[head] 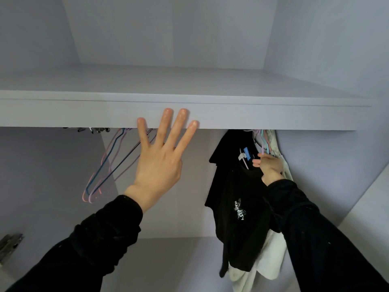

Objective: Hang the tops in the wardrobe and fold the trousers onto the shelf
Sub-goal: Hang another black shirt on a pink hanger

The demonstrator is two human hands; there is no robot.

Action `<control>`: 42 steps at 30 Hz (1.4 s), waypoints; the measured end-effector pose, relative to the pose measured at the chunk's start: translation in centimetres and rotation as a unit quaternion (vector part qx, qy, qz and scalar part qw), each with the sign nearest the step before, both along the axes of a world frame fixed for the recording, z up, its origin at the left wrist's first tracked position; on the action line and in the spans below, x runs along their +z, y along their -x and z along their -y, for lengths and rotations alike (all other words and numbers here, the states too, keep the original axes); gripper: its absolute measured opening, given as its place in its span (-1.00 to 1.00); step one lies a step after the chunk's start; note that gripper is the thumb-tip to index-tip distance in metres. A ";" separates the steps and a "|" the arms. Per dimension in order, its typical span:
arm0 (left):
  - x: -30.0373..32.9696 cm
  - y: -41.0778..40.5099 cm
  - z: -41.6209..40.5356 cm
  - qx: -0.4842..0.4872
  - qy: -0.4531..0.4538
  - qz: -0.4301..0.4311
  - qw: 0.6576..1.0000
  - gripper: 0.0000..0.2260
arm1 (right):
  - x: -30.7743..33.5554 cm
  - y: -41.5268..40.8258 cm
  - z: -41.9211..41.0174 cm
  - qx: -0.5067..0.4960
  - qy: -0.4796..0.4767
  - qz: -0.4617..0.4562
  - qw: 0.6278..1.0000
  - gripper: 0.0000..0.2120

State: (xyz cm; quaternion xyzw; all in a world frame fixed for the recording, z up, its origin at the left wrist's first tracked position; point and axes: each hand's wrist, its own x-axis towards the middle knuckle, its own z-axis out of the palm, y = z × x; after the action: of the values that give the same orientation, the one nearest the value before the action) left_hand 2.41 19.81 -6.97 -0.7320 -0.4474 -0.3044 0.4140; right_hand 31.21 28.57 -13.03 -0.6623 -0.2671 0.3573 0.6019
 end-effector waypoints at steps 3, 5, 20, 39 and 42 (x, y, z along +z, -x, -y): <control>0.0 0.1 0.1 0.001 0.006 -0.002 1.000 -0.11 | 0.3 -0.9 0.1 -0.010 0.021 0.031 0.999 -0.71; 0.1 0.1 0.2 0.004 0.015 0.002 1.000 -0.10 | 0.2 -0.8 0.3 -0.005 0.028 0.063 0.998 -0.73; -4.1 -4.7 6.1 -0.097 0.226 0.090 0.965 -0.29 | 1.9 -0.3 13.9 0.129 0.029 0.232 0.964 -0.64; -18.2 -14.3 34.4 -0.464 0.610 -0.003 0.642 -0.67 | -9.6 3.8 57.6 -0.027 0.220 0.036 0.974 -0.83; -19.7 -16.4 40.1 -0.505 0.623 -0.064 0.594 -0.67 | -11.2 3.3 65.2 -0.111 0.235 0.010 0.966 -0.77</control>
State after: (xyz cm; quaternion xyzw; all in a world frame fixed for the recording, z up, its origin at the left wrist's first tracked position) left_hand 18.78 -20.31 -26.67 -0.9382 -0.0595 -0.0641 -0.3349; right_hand 27.88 -36.62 -24.20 -0.8143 -0.1062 0.3341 0.4627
